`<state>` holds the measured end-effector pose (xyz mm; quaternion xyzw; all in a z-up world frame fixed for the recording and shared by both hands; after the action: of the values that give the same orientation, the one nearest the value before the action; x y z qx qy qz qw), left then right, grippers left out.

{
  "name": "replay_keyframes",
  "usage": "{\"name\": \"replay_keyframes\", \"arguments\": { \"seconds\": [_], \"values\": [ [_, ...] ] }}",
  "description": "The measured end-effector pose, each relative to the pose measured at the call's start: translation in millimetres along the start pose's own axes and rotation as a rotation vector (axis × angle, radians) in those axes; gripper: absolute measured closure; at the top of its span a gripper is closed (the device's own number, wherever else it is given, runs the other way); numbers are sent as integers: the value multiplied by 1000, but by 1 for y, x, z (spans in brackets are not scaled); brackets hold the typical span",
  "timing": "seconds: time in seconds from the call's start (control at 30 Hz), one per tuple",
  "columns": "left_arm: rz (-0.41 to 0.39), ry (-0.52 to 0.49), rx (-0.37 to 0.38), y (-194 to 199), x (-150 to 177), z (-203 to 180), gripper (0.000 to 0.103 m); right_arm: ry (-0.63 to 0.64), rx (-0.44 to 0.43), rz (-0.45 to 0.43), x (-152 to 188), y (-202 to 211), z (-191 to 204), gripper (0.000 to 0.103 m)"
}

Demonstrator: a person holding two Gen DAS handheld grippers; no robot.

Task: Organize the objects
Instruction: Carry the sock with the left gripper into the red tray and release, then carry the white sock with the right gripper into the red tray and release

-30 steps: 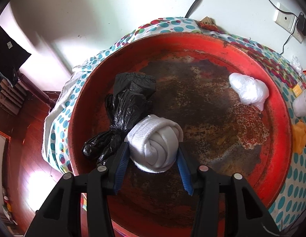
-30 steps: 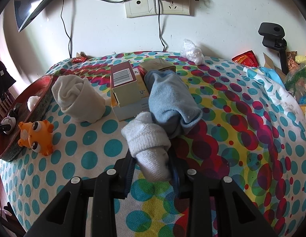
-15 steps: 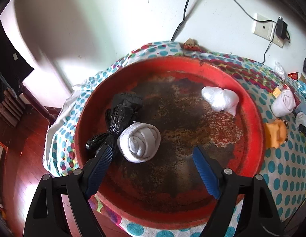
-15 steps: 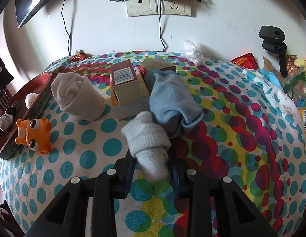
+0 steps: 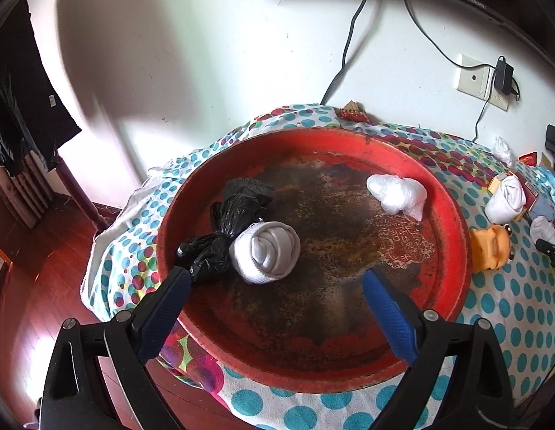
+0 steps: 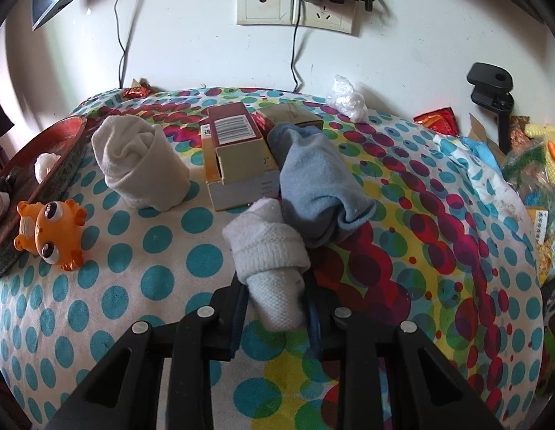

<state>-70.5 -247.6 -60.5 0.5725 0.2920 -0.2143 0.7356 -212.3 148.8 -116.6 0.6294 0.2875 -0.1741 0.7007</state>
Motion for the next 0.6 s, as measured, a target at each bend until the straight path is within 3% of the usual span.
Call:
{"name": "replay_keyframes", "arguments": {
  "seconds": [0.3,0.6],
  "values": [
    [-25,-37,-6,3,3,-1,2,-70,14,-16,7,24,15,78],
    [-6,-8,-4,-4,7,12,1,-64,-52,-39,2,57,57,78]
  ]
}}
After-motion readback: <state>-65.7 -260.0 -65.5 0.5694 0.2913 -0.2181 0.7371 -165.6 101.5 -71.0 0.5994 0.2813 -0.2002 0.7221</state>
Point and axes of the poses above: each gripper's, at about its wrist camera, not at the fingertips, and y roughly against the way its jaws point, z to its left, x to its underside, the point moved 2 cm from there along -y, roughly the way its jaws point, and after that the axes turned 8 degrees about -y, right-handed, at the moved point
